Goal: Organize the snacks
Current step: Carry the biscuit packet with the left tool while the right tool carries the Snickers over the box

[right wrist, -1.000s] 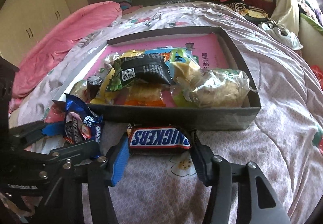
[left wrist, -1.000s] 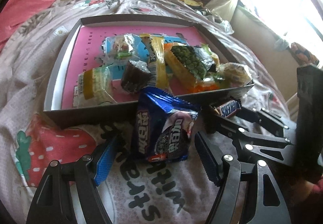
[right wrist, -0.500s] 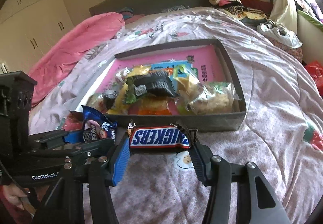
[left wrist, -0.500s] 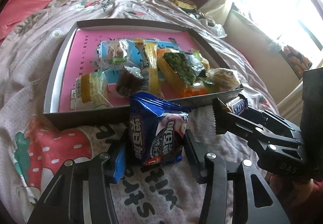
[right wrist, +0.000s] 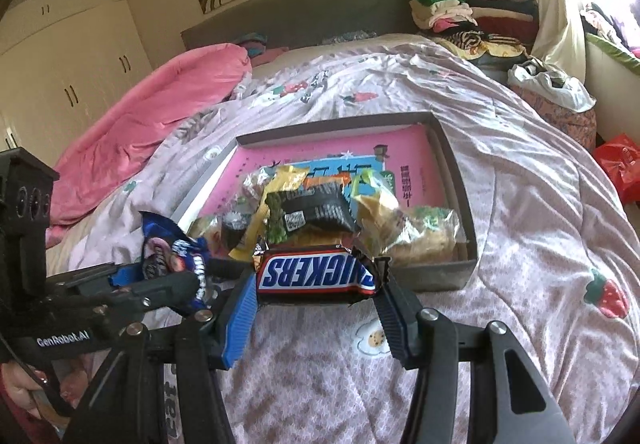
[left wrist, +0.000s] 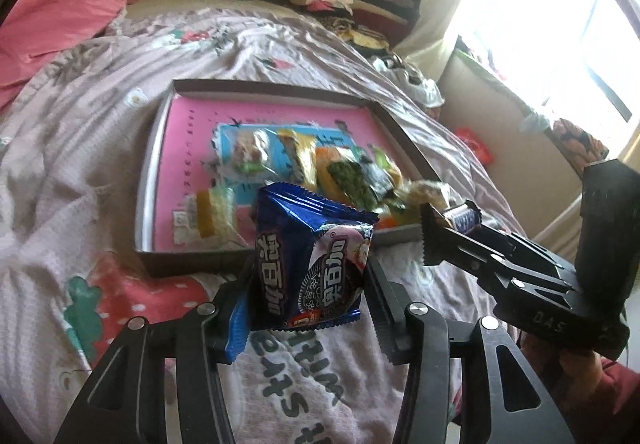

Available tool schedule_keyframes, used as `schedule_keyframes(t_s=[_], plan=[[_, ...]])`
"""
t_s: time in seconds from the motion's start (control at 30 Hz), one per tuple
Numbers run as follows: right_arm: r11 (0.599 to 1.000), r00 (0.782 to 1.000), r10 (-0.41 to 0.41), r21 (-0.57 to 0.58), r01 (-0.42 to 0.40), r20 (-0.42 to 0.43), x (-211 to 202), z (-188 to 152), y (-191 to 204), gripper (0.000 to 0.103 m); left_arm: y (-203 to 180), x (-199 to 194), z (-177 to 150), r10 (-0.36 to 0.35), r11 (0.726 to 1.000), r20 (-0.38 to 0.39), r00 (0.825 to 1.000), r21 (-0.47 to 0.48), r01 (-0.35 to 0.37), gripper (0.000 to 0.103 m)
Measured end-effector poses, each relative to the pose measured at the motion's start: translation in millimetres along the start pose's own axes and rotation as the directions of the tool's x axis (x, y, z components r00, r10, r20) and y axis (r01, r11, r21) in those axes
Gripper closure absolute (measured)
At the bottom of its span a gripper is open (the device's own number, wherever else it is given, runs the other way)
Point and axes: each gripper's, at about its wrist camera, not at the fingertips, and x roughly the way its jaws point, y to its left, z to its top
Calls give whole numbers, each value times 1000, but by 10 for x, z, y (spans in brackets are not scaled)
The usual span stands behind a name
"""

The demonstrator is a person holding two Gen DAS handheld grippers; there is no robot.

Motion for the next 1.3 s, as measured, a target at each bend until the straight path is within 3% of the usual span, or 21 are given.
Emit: schedule_keyframes(t_s=[0.6,0.93,1.3], plan=[[993,997,-75,-87,76,7,279,180,144,48,447,60,333,112,992,67,991,-66,-107,51],[977,990,-140,-160,141,14,447,202,229,47,442,244,375,119,992,57,991,-55,-116,51],[981,992,-121,-155,116,-22,600,177,224,47,415,345,424,107,994,50,993,-44,-104,51]])
